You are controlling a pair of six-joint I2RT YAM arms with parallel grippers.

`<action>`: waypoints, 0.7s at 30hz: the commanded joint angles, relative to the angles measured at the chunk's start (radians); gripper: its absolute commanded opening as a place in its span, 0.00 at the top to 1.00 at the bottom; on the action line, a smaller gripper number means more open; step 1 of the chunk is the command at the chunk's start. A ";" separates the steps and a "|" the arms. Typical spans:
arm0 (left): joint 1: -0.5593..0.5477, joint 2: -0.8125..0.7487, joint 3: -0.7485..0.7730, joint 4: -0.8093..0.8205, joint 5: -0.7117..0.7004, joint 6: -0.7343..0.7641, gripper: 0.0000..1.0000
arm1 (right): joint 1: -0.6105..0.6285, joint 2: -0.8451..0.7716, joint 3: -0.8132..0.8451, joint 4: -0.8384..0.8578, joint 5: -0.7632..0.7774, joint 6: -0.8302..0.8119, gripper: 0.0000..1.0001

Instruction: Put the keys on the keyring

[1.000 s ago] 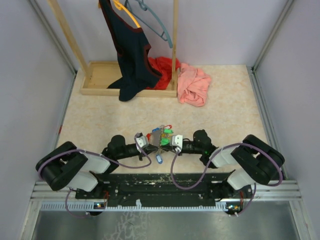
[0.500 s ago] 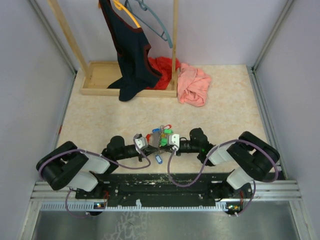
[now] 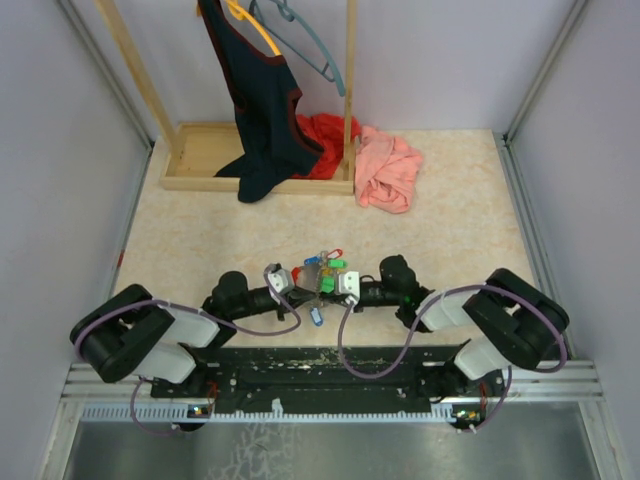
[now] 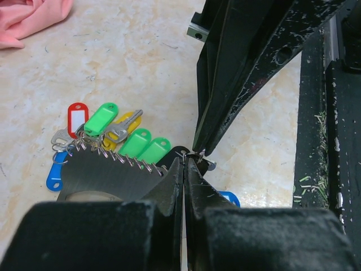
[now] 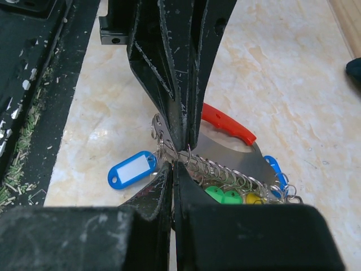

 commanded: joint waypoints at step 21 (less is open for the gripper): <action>0.016 -0.043 -0.009 0.066 -0.023 -0.040 0.99 | 0.017 -0.296 -0.019 -0.252 0.351 0.380 1.00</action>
